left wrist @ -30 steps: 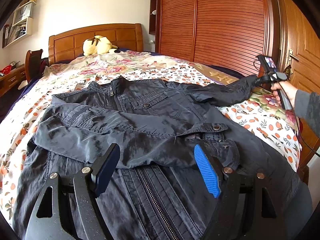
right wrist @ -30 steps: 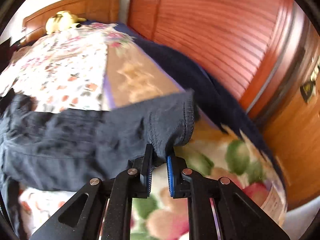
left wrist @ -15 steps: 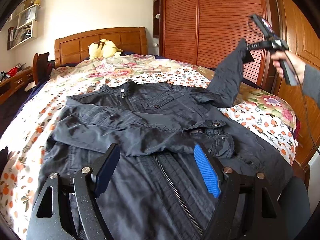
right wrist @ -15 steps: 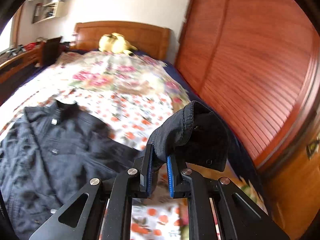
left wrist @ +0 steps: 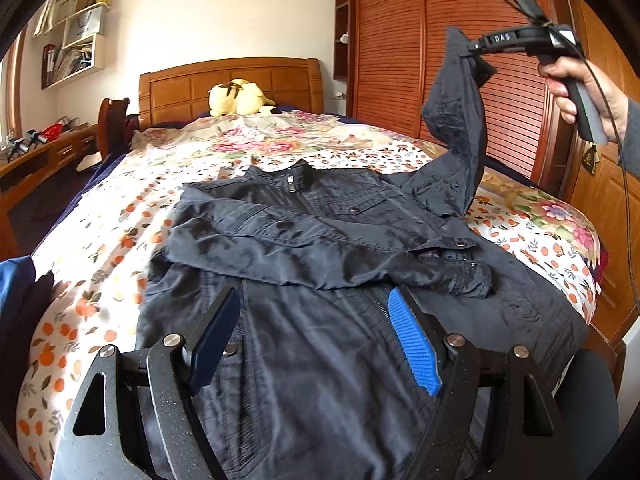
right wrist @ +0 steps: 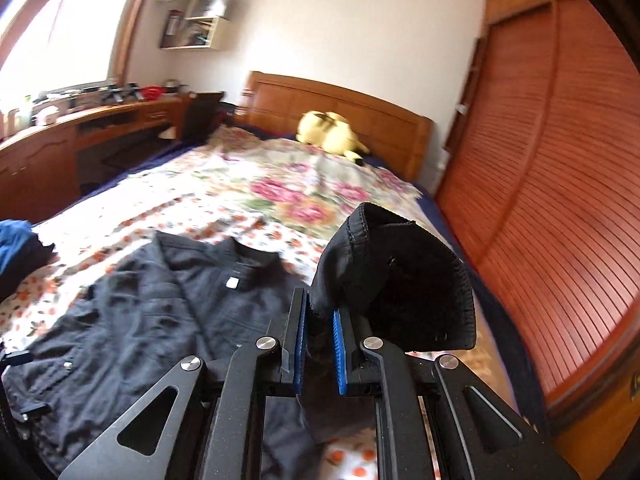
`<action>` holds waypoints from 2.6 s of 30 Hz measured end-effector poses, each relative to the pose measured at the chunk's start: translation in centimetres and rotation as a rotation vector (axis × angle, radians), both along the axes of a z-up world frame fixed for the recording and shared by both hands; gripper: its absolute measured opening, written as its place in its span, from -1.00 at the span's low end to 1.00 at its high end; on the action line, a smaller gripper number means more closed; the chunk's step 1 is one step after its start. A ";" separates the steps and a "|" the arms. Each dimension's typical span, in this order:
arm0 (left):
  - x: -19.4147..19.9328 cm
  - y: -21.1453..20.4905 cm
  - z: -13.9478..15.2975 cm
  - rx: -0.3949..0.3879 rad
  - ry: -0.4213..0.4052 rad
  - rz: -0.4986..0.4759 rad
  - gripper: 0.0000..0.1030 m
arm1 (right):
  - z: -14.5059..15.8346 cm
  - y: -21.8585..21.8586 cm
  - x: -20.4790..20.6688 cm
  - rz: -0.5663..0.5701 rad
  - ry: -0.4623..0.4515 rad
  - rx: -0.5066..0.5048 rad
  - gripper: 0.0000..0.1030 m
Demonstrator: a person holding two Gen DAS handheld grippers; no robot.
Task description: Fold large clothes
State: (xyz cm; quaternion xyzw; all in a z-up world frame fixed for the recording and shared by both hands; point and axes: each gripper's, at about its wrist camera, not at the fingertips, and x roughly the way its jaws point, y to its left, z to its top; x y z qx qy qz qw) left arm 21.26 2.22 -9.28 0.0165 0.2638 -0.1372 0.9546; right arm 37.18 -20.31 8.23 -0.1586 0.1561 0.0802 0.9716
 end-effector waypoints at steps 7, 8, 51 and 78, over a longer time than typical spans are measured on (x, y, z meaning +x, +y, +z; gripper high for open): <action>-0.7 1.7 0.3 -0.011 -0.017 0.031 0.50 | -1.3 1.8 -1.0 0.101 0.019 -0.014 -0.77; -0.8 2.0 0.4 -0.012 -0.020 0.037 0.50 | -0.7 1.9 -1.2 0.115 0.021 -0.020 -0.77; -0.6 4.3 -1.5 0.004 0.013 0.098 0.50 | -12.8 3.4 -4.7 0.292 0.392 0.009 -0.28; -1.0 -0.3 -3.7 0.003 0.077 0.026 0.50 | -16.4 -0.7 -3.4 0.159 0.301 0.139 -0.18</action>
